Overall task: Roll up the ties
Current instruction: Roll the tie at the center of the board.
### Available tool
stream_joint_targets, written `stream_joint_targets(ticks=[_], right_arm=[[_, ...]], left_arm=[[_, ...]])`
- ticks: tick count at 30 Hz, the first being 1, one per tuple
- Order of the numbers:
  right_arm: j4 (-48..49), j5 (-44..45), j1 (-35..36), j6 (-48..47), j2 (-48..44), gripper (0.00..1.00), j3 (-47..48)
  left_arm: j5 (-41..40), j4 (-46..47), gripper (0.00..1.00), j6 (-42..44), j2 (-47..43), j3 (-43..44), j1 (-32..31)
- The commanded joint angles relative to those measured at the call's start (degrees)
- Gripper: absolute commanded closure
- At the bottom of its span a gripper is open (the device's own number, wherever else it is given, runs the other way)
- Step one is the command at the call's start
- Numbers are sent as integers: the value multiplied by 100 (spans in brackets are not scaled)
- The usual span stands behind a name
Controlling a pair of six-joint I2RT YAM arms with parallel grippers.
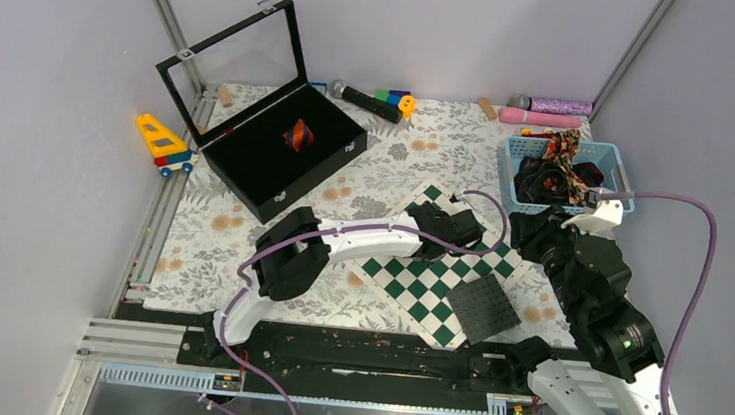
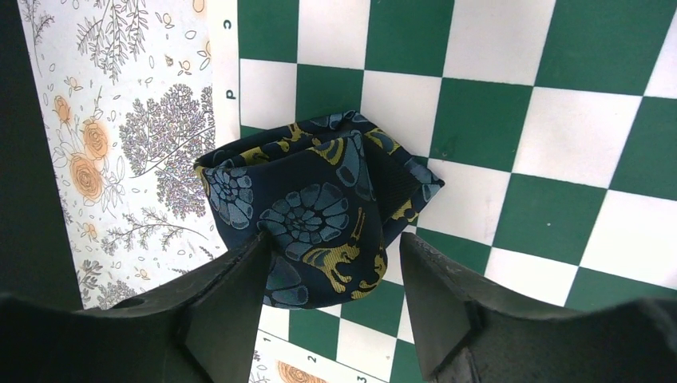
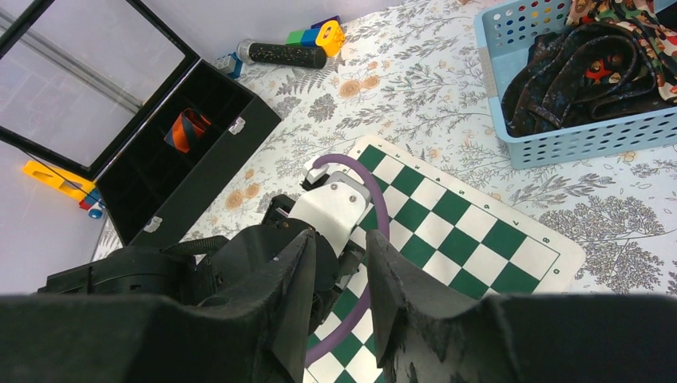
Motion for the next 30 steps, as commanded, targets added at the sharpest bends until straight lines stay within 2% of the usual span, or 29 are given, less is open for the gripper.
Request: stream_joint_targets(ticks=[1, 11, 15, 20, 26, 30], right_arm=[[-2, 35, -17, -30, -19, 63, 251], [-11, 274, -18, -192, 230, 62, 1046], [-277, 523, -19, -413, 713, 60, 1635], [-431, 612, -82, -519, 1272, 59, 1838], [-504, -226, -723, -242, 1786, 58, 1898], [-478, -1394, -1638, 57, 2103, 57, 1743]], left_arm=[[275, 135, 39, -148, -60, 54, -27], [11, 130, 34, -97, -346, 134, -18], [-22, 129, 33, -112, -466, 146, -9], [-50, 178, 32, -131, -743, 136, -9], [38, 288, 32, -177, -1164, -17, -9], [66, 452, 32, -230, -1531, -307, -10]])
